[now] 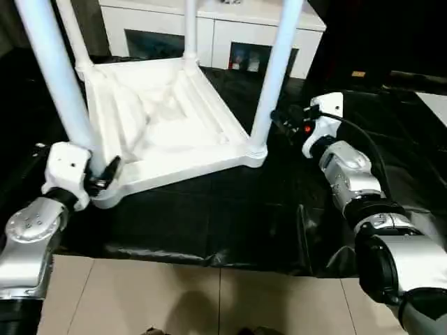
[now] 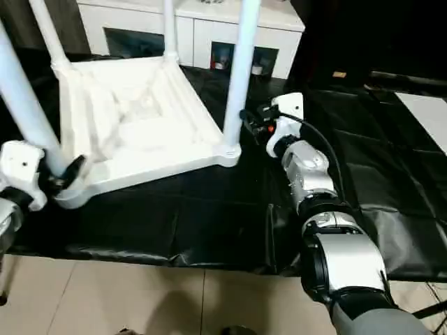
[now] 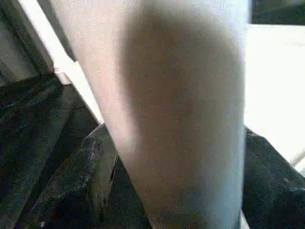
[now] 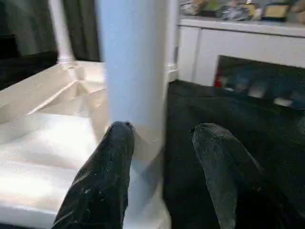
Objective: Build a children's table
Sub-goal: Flip table
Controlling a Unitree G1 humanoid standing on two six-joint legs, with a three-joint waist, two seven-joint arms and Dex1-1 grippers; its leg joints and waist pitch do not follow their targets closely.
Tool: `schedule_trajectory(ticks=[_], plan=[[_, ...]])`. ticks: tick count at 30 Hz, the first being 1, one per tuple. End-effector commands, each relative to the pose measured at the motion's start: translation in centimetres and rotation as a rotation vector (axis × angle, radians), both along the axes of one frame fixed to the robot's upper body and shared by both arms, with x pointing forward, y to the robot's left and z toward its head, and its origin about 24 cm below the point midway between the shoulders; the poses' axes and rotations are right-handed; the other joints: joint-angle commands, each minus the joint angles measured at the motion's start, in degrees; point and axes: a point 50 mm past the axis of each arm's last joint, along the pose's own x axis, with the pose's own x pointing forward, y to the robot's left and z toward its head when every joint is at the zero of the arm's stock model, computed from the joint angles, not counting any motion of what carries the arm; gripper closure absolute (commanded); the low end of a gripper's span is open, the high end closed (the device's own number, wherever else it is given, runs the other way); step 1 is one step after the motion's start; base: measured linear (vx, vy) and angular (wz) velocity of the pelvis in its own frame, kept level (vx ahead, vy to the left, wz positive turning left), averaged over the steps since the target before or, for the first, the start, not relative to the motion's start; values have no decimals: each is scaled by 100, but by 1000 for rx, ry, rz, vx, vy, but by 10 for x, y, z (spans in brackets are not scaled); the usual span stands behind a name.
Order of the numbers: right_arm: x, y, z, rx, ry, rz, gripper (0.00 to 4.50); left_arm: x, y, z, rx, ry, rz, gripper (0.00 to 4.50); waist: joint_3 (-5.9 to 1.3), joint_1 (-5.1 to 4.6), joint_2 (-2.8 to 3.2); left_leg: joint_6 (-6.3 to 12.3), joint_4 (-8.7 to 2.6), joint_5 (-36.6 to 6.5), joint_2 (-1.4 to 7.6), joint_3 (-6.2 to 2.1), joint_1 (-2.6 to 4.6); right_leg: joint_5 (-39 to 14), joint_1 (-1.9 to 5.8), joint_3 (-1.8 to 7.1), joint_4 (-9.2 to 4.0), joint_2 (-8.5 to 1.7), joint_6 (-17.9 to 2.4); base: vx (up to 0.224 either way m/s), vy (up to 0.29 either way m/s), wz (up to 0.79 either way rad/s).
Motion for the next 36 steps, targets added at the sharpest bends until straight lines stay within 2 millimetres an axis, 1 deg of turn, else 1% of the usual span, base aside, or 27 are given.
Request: schedule_trajectory(ticks=[1, 2, 3, 7, 8, 9, 13, 14, 16, 18, 19, 20, 21, 22, 23, 26, 28, 29, 31, 32, 33, 34, 36], plan=[[2, 4, 9, 34, -32, 31, 226, -1, 0, 4, 10, -9, 0, 91, -372, 62, 95, 136, -448, -1721, 198, -73, 115, -1458, 272, 175, -338, -228, -1263, 0, 0, 0], [1, 5, 10, 37, -39, 59, 226, -1, 0, 4, 9, -10, -2, 91, -365, 69, 91, 133, -453, -1708, 203, -67, 121, -1401, 260, 174, -340, -217, -1282, 0, 0, 0], [0, 5, 9, 31, -44, 78, 226, -1, 0, 4, 7, -10, -4, 91, -366, 78, 76, 134, -456, -1703, 206, -67, 123, -1340, 268, 170, -329, -214, -1294, 0, 0, 0], [-5, 0, 6, 30, -54, 134, 226, 1, -2, 5, 2, -18, -4, 91, -369, 98, 71, 120, -453, -1672, 203, -69, 118, -1248, 286, 168, -311, -217, -1312, 0, 0, 0], [-5, -1, 6, 29, -54, 131, 226, 1, -2, 5, 3, -17, -4, 91, -367, 102, 72, 121, -454, -1652, 204, -72, 118, -1204, 288, 168, -309, -221, -1319, 0, 0, 0], [-5, -3, 6, 24, -53, 122, 226, 1, -2, 5, 4, -17, -4, 91, -369, 105, 57, 124, -447, -1621, 199, -67, 118, -1167, 291, 168, -305, -220, -1334, 0, 0, 0], [0, -5, 8, -4, -40, 47, 226, 0, -1, 7, 10, -17, -6, 91, -371, 133, 66, 114, -439, -1504, 194, -63, 127, -1107, 286, 168, -293, -227, -1373, 0, 0, 0], [4, -4, 12, 5, -23, 8, 226, -1, 0, 8, 19, -11, -11, 91, -375, 149, 67, 97, -435, -1496, 190, -57, 139, -1099, 282, 166, -291, -225, -1386, 0, 0, 0], [6, -2, 13, 13, -14, 3, 226, -2, 1, 8, 23, -8, -13, 91, -366, 165, 63, 83, -442, -1603, 188, -59, 137, -1211, 278, 165, -301, -220, -1376, 0, 0, 0], [8, 5, 15, 21, 12, 31, 226, -3, 3, 9, 29, -5, -13, 91, -352, 181, 86, 28, -455, -1806, 194, -71, 141, -1405, 268, 168, -317, -220, -1320, 0, 0, 0], [8, 7, 14, 14, 22, 46, 226, -4, 3, 10, 32, -2, -15, 91, -356, 187, 81, 2, -453, -1853, 195, -75, 144, -1438, 263, 167, -313, -220, -1294, 0, 0, 0], [8, 9, 14, 4, 31, 59, 226, -4, 4, 10, 36, 0, -15, 91, -352, 192, 81, -1, -456, -1870, 192, -73, 144, -1449, 259, 167, -320, -216, -1274, 0, 0, 0], [7, 14, 13, -14, 42, 86, 226, -5, 4, 10, 39, 1, -15, 91, -353, 203, 96, -24, -459, -1873, 193, -81, 142, -1437, 261, 167, -315, -220, -1258, 0, 0, 0], [7, 16, 13, -21, 45, 97, 226, -5, 5, 11, 39, 3, -15, 91, -352, 200, 78, -30, -462, -1864, 190, -81, 127, -1428, 268, 166, -313, -218, -1244, 0, 0, 0], [8, 20, 14, -23, 49, 110, 226, -6, 6, 11, 43, 5, -13, 91, -358, 207, 89, -46, -466, -1859, 191, -91, 129, -1423, 272, 163, -305, -226, -1234, 0, 0, 0], [10, 24, 17, -18, 51, 113, 226, -6, 7, 12, 48, 6, -9, 91, -363, 190, 85, -49, -459, -1805, 190, -88, 123, -1306, 277, 166, -292, -227, -1289, 0, 0, 0], [11, 24, 20, -12, 49, 108, 226, -6, 7, 13, 52, 9, -8, 91, -365, 191, 92, -46, -458, -1804, 190, -89, 127, -1297, 279, 164, -288, -228, -1299, 0, 0, 0], [11, 21, 21, 2, 54, 94, 243, -5, 7, 13, 54, 12, -8, 87, -362, 198, 100, -40, -457, -1775, 190, -84, 135, -1252, 274, 167, -288, -224, -1309, 0, 0, 0], [11, 19, 20, 7, 61, 91, 243, -5, 7, 13, 52, 14, -11, 87, -369, 205, 106, -43, -454, -1714, 190, -82, 133, -1150, 279, 164, -275, -220, -1322, 0, 0, 0], [10, 15, 17, 6, 71, 92, 269, -3, 7, 14, 54, 15, -14, 85, -371, 198, 146, -56, -454, -1700, 185, -80, 135, -1028, 284, 161, -270, -206, -1344, 0, 0, 0], [10, 13, 17, 12, 74, 87, 269, -2, 7, 14, 53, 15, -14, 85, -375, 205, 184, -65, -450, -1710, 182, -83, 145, -993, 285, 160, -261, -208, -1357, 0, 0, 0], [10, 13, 17, 12, 74, 87, 274, -2, 7, 14, 53, 15, -14, 116, -375, 200, 167, -60, -450, -1715, 181, -77, 144, -967, 288, 158, -266, -203, -1366, 0, 0, 0], [10, 9, 16, 27, 81, 81, 277, 0, 7, 15, 52, 13, -15, 123, -376, 208, 217, -75, -452, -1736, 179, -84, 150, -915, 290, 155, -257, -203, -1399, 0, 0, 0]])
